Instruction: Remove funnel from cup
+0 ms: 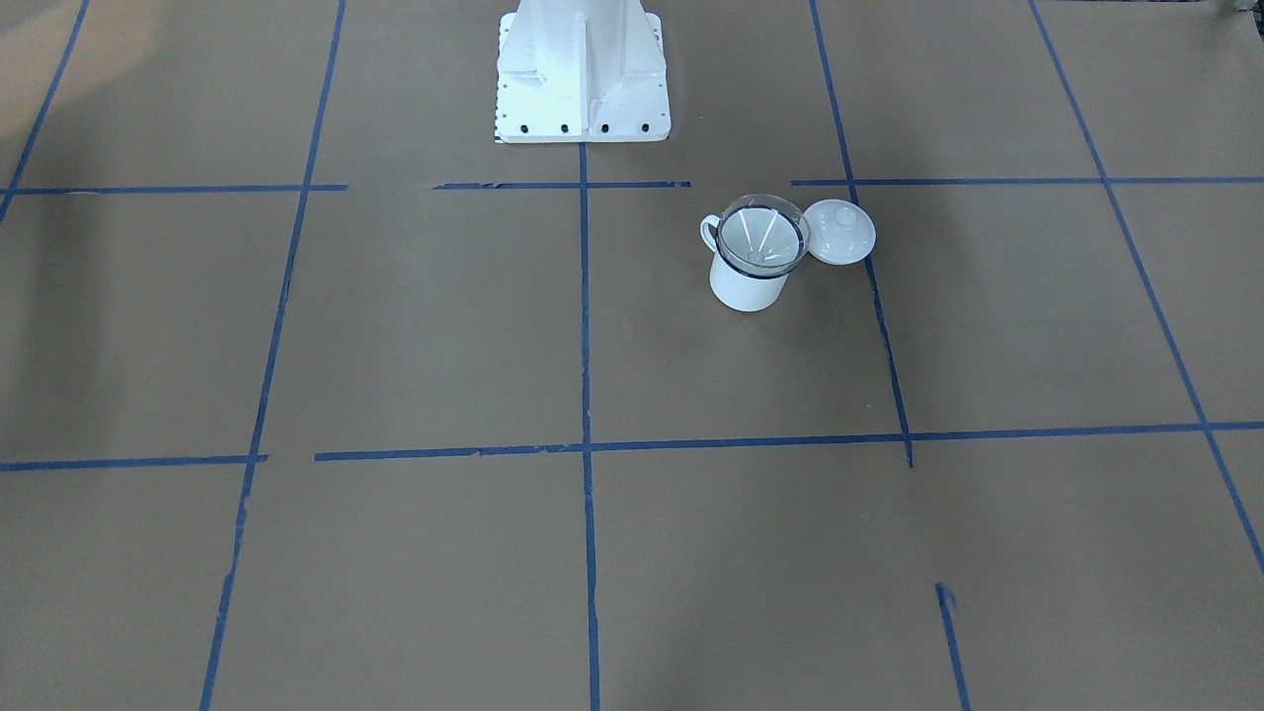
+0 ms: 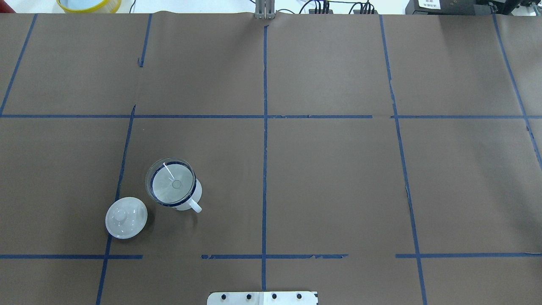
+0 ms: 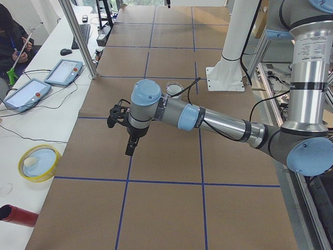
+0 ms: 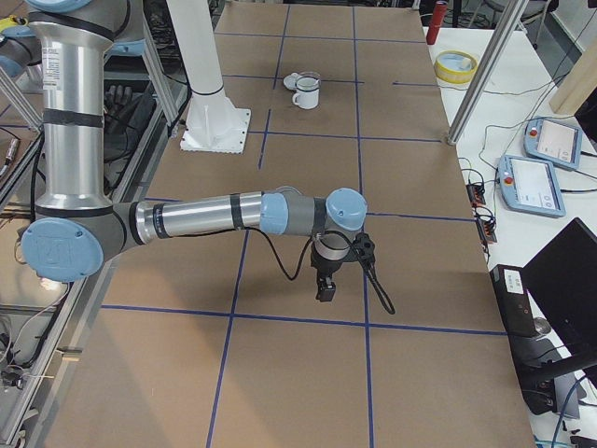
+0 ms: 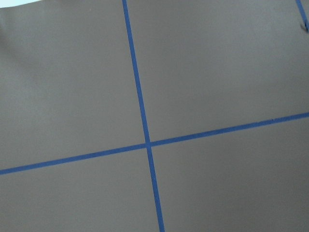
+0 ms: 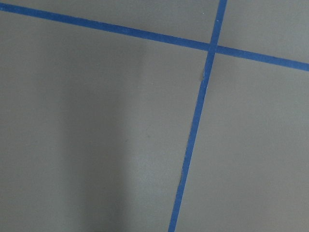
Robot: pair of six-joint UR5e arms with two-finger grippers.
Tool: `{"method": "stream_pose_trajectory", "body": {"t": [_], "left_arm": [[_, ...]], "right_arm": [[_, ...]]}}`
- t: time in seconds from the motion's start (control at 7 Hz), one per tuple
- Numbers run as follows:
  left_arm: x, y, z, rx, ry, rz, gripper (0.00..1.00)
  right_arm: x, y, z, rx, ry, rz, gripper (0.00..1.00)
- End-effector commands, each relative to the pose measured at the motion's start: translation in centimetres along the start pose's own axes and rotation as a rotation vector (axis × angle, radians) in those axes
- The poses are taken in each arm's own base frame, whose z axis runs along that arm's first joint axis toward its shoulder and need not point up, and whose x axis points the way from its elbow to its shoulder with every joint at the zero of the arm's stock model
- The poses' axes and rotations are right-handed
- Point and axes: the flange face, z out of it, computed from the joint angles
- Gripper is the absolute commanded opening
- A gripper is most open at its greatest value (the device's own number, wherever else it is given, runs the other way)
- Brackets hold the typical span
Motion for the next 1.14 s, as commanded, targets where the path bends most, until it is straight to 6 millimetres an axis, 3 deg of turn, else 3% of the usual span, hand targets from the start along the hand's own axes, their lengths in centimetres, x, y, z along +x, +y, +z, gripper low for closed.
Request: {"method": "stream_pose_trajectory", "body": {"t": [0.0,0.29,0.43,0.71,1.0], "left_arm": [[1.6,-1.1,0.2,0.046,0.022,0.014,1.0],[11.2,-3.3,4.4,-0.03,0.12,-0.112,1.0],[18.3,-4.7,6.2,-0.072,0.159,-0.19,1.0],[34.0,-5.3,9.6,-0.109,0.145,-0.362,1.0],[46.8,-5.2,11.1,-0.189,0.063,-0.467,1.0]], "right_arm": [[0.0,0.0,0.0,-0.001,0.0,0.0,1.0],[0.0,0.0,0.0,0.001,0.0,-0.001,1.0],[0.0,0.0,0.0,-0.001,0.0,0.001,1.0],[0.0,0.0,0.0,0.001,0.0,-0.001,1.0],[0.0,0.0,0.0,-0.001,0.0,0.0,1.0]]}}
